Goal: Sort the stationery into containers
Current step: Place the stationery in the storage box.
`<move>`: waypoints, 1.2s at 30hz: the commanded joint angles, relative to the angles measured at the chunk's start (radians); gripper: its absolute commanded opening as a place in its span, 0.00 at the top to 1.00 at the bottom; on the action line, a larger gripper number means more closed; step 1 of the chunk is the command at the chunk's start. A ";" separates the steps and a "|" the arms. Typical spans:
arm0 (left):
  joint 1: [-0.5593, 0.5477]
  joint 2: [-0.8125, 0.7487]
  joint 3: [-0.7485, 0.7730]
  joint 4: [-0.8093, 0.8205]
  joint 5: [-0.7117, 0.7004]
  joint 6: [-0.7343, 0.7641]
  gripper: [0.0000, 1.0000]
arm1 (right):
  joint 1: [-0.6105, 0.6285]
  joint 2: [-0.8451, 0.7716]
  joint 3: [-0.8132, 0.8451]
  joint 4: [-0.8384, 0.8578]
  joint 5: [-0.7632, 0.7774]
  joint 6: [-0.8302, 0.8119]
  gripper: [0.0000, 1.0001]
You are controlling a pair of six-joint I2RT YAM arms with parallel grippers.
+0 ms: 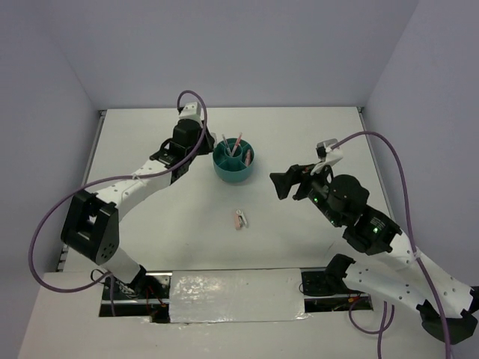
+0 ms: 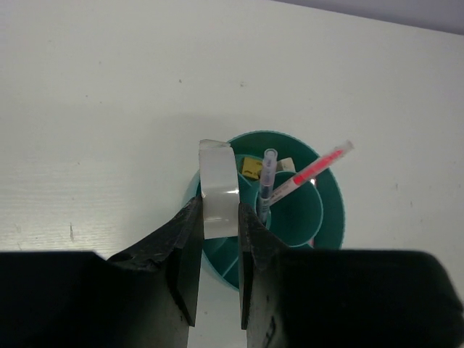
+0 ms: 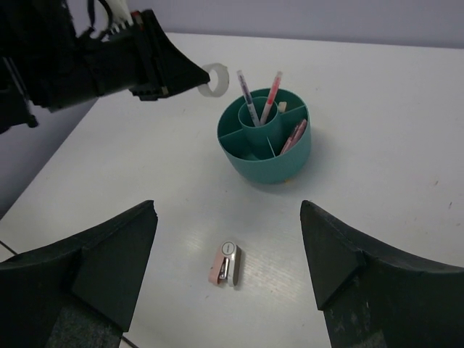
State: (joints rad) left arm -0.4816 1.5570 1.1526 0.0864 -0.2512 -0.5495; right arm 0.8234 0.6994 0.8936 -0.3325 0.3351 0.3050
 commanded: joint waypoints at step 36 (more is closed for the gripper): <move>0.041 0.057 -0.045 0.113 0.119 -0.012 0.62 | -0.098 -0.008 0.111 -0.048 -0.059 -0.056 0.06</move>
State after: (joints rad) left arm -0.4438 1.6581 1.1210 0.1436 -0.1501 -0.5568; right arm 0.7353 0.6888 0.9752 -0.4068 0.2932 0.2630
